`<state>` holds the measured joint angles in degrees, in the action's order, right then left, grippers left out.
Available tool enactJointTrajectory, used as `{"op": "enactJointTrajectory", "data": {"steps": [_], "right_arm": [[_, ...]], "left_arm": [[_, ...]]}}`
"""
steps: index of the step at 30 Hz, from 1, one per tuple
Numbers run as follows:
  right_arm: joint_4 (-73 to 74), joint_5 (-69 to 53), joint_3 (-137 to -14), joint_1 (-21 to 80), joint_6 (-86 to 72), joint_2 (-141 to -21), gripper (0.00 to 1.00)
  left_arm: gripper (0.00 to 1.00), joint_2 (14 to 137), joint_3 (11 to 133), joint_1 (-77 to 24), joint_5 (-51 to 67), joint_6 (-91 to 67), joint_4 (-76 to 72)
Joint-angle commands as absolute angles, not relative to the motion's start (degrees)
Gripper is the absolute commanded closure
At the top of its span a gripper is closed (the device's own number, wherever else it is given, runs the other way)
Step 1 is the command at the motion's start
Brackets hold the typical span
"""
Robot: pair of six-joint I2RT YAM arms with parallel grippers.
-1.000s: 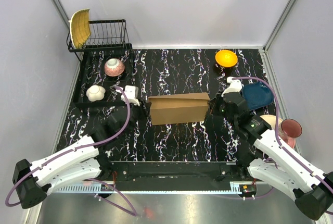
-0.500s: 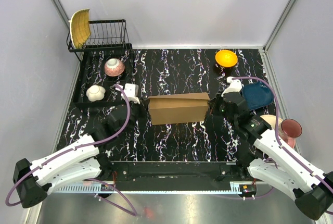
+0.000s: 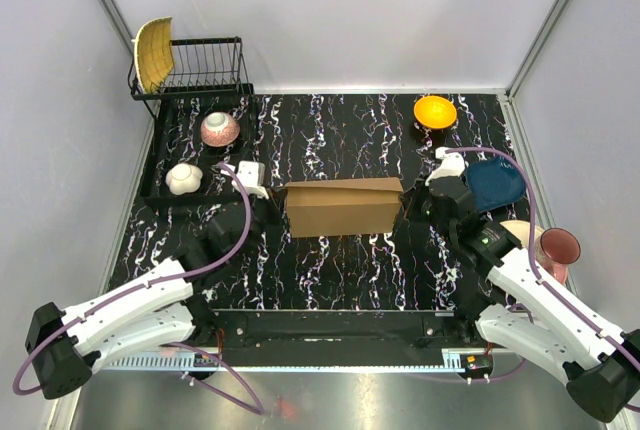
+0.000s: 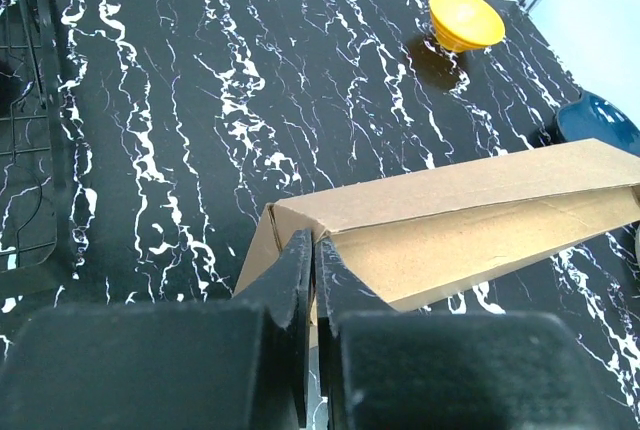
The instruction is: Fold the paper box
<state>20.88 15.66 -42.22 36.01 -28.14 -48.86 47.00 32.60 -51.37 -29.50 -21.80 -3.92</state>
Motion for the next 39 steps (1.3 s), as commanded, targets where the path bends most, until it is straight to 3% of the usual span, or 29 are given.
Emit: {"op": "enactJointTrajectory", "data": {"steps": [1, 32, 33, 38, 39], "right_arm": [[28.12, 15.03, -42.28, 36.39, -28.39, -49.83, 1.0], [30.49, 15.12, -39.81, 36.39, -29.79, -48.78, 1.0], [31.02, 15.29, -40.95, 36.3, -29.97, -48.17, 0.98], [36.2, 17.31, -47.1, 36.39, -28.92, -45.44, 0.48], [37.95, 17.75, -49.81, 36.39, -28.57, -45.27, 0.43]], "left_arm": [[1.0, 47.72, 30.24, -51.5, -26.28, -24.34, -6.94], [1.0, 51.77, 18.02, -52.03, -29.0, -33.31, -9.05], [1.0, 51.07, 18.19, -51.94, -29.26, -33.22, -8.79], [1.0, 49.22, 20.04, -51.86, -30.85, -32.61, -5.55], [1.0, 48.96, 20.65, -51.94, -31.02, -32.52, -5.02]]}}
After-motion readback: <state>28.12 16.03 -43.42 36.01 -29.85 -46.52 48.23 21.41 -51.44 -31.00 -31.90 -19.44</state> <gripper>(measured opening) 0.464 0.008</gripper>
